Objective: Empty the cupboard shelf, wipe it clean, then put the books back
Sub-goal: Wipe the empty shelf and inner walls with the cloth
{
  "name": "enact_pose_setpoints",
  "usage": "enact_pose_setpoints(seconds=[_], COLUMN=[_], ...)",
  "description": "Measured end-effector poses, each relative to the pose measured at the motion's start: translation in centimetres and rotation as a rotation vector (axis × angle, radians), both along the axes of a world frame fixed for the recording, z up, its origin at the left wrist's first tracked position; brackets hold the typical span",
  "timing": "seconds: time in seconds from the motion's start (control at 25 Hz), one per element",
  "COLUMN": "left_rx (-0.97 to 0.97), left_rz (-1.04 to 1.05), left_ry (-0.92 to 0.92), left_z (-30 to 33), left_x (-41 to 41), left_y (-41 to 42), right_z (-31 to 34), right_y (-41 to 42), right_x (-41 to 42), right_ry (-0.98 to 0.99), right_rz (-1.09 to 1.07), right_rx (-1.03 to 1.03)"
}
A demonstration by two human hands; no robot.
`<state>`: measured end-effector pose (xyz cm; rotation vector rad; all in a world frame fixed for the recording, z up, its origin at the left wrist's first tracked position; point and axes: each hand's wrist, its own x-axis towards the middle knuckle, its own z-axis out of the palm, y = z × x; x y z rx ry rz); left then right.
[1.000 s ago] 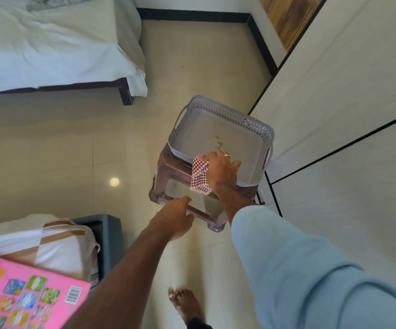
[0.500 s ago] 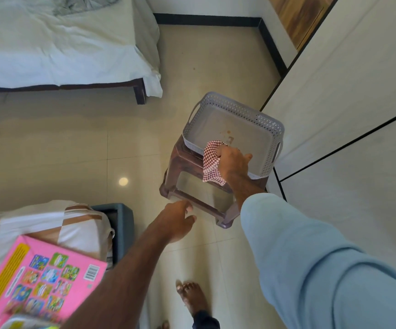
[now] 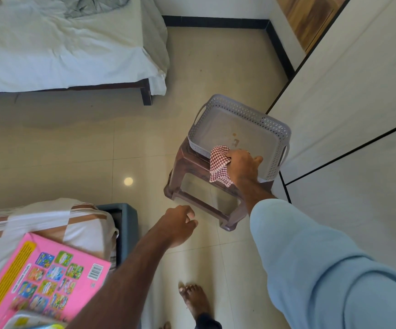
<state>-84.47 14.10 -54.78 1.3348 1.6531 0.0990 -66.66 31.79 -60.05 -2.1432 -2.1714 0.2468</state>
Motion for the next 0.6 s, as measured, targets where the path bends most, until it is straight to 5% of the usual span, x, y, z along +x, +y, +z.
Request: enact_pose_setpoints(seconds=[0.2,0.4,0.6], left_rx=[0.057,0.249,0.352], left_rz=[0.091,0.479,0.566], left_ry=[-0.101,-0.466,-0.693], left_z=[2.9,10.8,16.8], left_x=[0.3,0.7,0.8], left_y=[0.7,-0.5,-5.8], right_z=[3.6,10.5,16.9], right_y=[-3.2,-14.3,-23.6], right_x=[-1.2,-3.5,-2.8], right_ry=[0.11,0.375,0.439], right_rz=[-0.017,0.017,0.219], right_rx=[0.162,0.394,0.521])
